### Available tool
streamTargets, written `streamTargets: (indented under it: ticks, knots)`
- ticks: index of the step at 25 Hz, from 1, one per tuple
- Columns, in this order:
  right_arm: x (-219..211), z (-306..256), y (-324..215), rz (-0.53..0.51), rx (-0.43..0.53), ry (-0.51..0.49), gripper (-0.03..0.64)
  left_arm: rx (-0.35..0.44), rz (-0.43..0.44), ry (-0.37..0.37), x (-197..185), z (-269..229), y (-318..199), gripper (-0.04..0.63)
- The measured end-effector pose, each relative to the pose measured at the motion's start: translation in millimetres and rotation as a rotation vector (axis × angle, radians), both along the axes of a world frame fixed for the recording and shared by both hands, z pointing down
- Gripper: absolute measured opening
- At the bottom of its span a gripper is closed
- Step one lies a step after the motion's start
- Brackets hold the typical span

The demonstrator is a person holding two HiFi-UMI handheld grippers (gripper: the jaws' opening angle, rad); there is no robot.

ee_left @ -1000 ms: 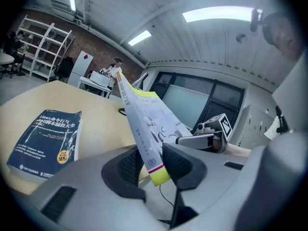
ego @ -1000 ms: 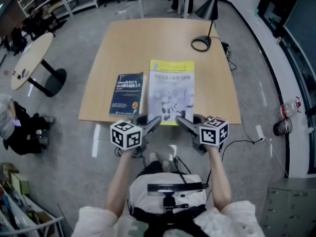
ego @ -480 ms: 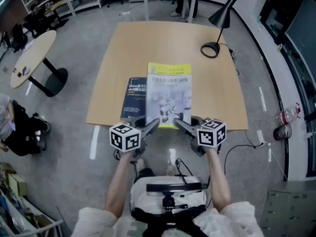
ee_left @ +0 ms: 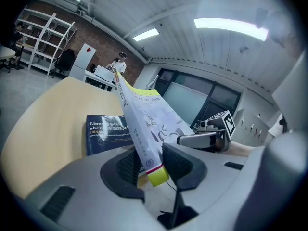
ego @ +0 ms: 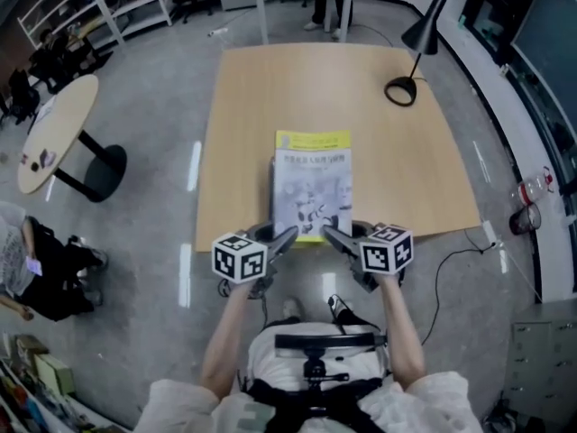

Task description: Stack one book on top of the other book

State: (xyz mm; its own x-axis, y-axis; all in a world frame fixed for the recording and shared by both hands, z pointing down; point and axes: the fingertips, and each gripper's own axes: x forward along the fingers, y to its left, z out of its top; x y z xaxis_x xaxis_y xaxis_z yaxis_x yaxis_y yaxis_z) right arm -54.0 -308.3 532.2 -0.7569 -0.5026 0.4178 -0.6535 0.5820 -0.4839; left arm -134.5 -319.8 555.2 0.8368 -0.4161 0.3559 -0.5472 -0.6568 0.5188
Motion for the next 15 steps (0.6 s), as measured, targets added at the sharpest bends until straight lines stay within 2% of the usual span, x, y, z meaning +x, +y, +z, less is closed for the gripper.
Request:
streamTargets:
  ticks: [15]
  knots:
    - [-0.8, 39.4, -21.0, 0.007, -0.065, 0.093, 0.114, -0.100, -0.013, -0.007, -0.7, 44.6, -19.2, 0.113]
